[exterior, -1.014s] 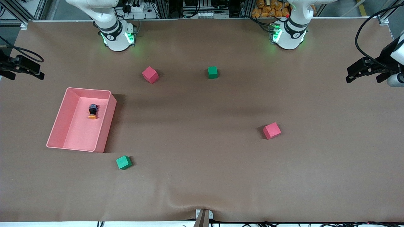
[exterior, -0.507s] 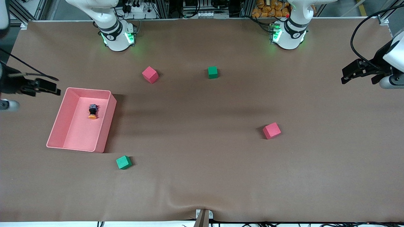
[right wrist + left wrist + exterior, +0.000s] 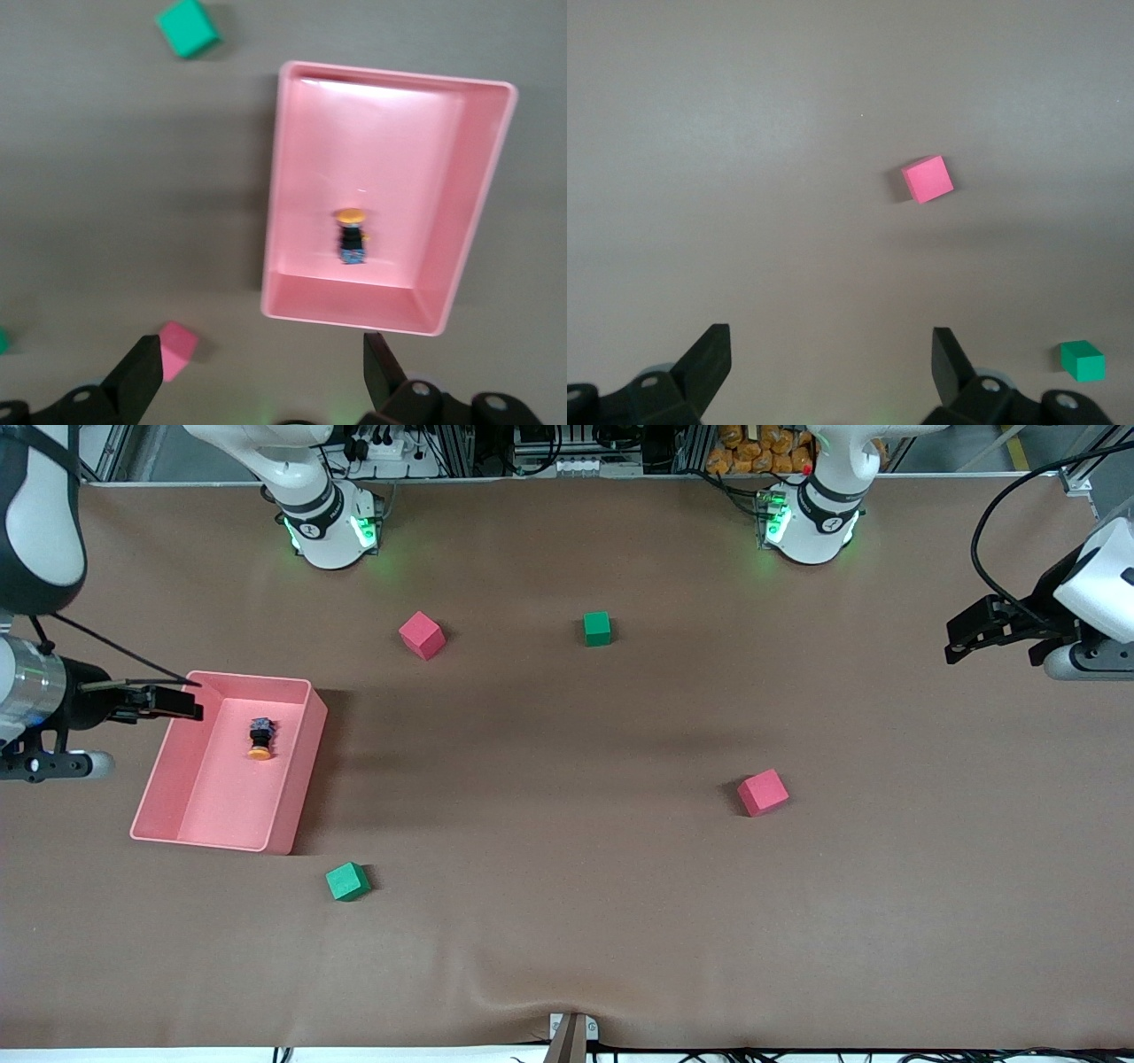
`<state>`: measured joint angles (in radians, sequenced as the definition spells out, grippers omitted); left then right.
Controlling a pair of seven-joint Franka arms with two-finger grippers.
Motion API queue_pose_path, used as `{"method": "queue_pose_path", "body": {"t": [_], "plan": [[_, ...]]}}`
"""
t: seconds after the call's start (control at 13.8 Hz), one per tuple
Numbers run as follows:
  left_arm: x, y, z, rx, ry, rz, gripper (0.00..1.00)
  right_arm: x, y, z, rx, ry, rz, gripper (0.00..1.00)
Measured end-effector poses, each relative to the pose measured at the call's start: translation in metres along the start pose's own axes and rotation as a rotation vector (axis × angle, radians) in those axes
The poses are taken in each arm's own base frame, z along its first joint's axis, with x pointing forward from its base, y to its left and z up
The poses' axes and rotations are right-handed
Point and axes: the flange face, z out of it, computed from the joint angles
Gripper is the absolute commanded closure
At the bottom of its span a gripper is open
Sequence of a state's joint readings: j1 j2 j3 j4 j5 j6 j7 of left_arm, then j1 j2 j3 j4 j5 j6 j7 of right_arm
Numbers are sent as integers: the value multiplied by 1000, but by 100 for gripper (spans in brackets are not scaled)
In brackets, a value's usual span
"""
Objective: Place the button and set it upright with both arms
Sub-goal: 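Reach the right gripper into the pink tray toward the yellow button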
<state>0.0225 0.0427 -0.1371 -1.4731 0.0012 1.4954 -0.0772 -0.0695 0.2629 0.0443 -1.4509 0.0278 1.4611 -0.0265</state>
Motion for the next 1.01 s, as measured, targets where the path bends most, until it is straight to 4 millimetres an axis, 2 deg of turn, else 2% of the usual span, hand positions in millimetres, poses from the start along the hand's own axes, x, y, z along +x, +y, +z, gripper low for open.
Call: {"method": "queue_pose_path", "body": {"t": [0.22, 0.58, 1.01], "plan": [[3, 3, 5, -22, -11, 4, 0, 12, 12, 48, -28, -53, 15, 0], [5, 11, 9, -26, -14, 17, 0, 20, 45, 117, -32, -23, 57, 0], [5, 18, 10, -26, -15, 29, 0, 4, 77, 215, -43, 74, 38, 0]]}}
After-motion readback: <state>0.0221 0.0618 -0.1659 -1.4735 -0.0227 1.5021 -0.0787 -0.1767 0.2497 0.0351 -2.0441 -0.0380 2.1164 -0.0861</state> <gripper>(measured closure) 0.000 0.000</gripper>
